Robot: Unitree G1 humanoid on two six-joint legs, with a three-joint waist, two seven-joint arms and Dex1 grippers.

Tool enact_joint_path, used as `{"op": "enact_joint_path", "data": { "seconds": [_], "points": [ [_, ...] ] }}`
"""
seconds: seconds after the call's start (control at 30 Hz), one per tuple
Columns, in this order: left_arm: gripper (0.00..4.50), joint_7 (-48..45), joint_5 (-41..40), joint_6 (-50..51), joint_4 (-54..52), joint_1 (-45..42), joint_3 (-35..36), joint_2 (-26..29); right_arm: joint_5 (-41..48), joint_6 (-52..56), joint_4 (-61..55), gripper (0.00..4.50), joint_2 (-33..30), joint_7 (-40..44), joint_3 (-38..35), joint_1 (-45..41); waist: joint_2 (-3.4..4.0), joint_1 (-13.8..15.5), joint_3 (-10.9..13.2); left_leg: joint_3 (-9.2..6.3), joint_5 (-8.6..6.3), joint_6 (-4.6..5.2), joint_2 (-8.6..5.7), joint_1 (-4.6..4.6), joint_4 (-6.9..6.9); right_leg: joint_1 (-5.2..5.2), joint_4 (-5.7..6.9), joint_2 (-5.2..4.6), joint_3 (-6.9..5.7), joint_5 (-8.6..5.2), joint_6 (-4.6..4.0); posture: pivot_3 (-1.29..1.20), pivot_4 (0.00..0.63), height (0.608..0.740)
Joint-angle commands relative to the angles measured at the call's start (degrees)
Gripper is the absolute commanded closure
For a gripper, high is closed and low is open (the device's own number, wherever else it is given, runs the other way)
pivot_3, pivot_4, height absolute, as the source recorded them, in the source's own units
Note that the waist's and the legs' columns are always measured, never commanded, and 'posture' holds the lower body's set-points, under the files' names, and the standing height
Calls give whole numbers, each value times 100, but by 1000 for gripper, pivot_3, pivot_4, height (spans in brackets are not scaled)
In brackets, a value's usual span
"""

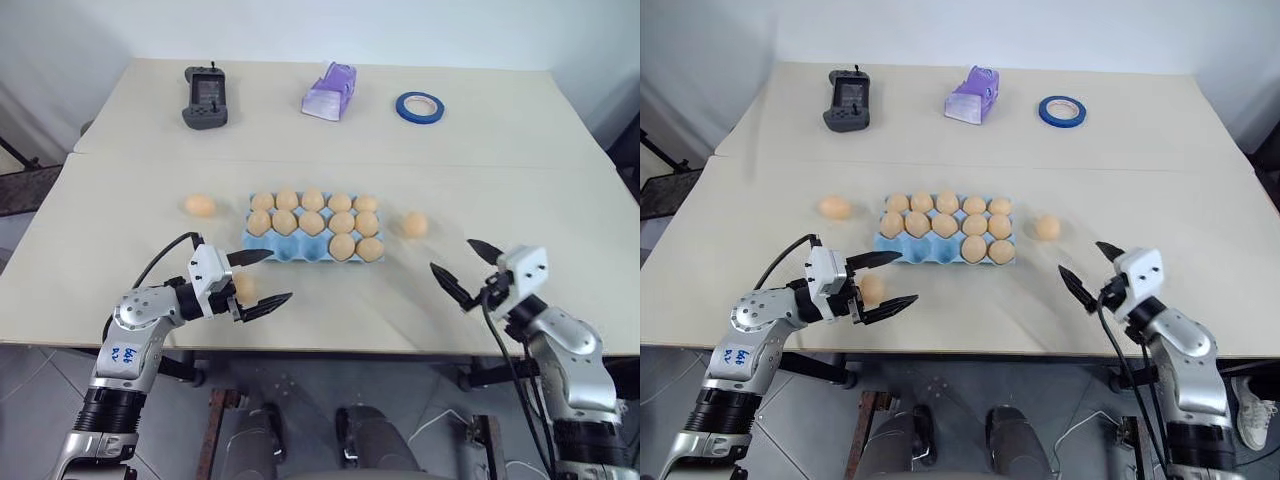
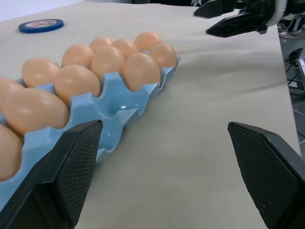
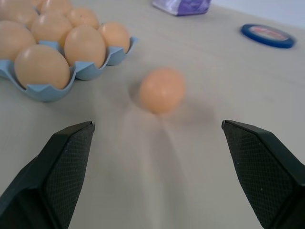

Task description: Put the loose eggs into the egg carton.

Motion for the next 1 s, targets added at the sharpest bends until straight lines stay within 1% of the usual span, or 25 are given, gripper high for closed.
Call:
{"op": "enact_joint_path", "data": {
  "seconds": [0.03, 0.23, 0.43, 0.53, 0.6, 0.7, 0.73, 0.77, 0.83, 0.9, 1.0],
  "points": [
    [0, 146, 96, -188, -280, 120, 109, -4, -17, 80, 435, 24, 154, -231, 39, -587, 0, -11, 0, 0, 0, 0, 0, 0, 1, 0, 0, 0, 0, 0, 0, 0, 150, 740],
    [0, 373, 65, -113, -724, 561, 268, 50, -313, -320, 1784, 24, 433, -397, 248, -1688, 0, -14, 0, 1, 0, 0, 1, 0, 3, -1, 6, 1, -1, 0, 1, 0, 150, 740],
    [0, 627, 40, -24, -1079, 947, 365, 2, -647, -1002, 3348, 24, 631, -559, 316, -2460, 0, -18, 0, 3, 2, 3, 0, -1, 5, -2, 6, 1, 0, 0, 1, 0, 150, 740],
    [0, 724, 38, 7, -1200, 1029, 378, -11, -765, -1334, 4044, 639, 744, -718, 313, -2777, 1, -24, 0, 3, 3, 2, 0, -1, 11, -1, 10, 0, 1, 1, 1, 0, 150, 740],
    [0, 774, 29, 23, -1235, 1042, 404, -7, -790, -1513, 4232, 1286, 777, -669, 332, -2856, 1, -26, 0, 3, 2, 2, 0, 0, 14, -1, 12, 0, 1, 1, 1, 0, 150, 740],
    [0, 876, -19, 55, -1233, 1042, 522, -2, -687, -1663, 4067, 2379, 813, -520, 309, -2832, 1, -24, 0, 3, 2, 2, 1, -1, 13, -1, 14, 0, 1, 1, 1, 0, 150, 740],
    [0, 900, -35, 68, -1234, 1044, 549, -3, -670, -1669, 4008, 2574, 809, -511, 300, -2816, 1, -24, 0, 3, 2, 2, 1, -1, 13, -1, 14, 0, 1, 1, 1, 0, 150, 740],
    [0, 917, -50, 81, -1237, 1050, 571, -1, -626, -1679, 3910, 2617, 803, -464, 286, -2790, 1, -24, 1, 3, 2, 2, 1, 0, 12, -1, 14, 0, 1, 1, 1, 0, 150, 740],
    [0, 995, -136, 144, -1210, 1068, 713, -25, -422, -1572, 3273, 2617, 783, -239, 289, -2653, 3, -27, 2, 3, 2, 2, 1, -1, 12, -2, 14, 0, 1, 1, 1, 0, 150, 740],
    [0, 1070, -233, 197, -1115, 1114, 924, -21, -270, -1265, 2425, 2617, 777, 66, 484, -2476, 4, -35, 2, 3, 2, 3, 3, -1, 8, -3, 14, 1, 2, 1, 2, 0, 150, 740],
    [0, 1086, -315, 230, -939, 1214, 1168, 21, -157, -552, 1459, 2617, 886, 163, 793, -2322, 4, -56, 2, 3, 3, 1, 9, 1, 6, -5, 19, 6, 3, 0, 2, 0, 150, 740]
  ]
}}
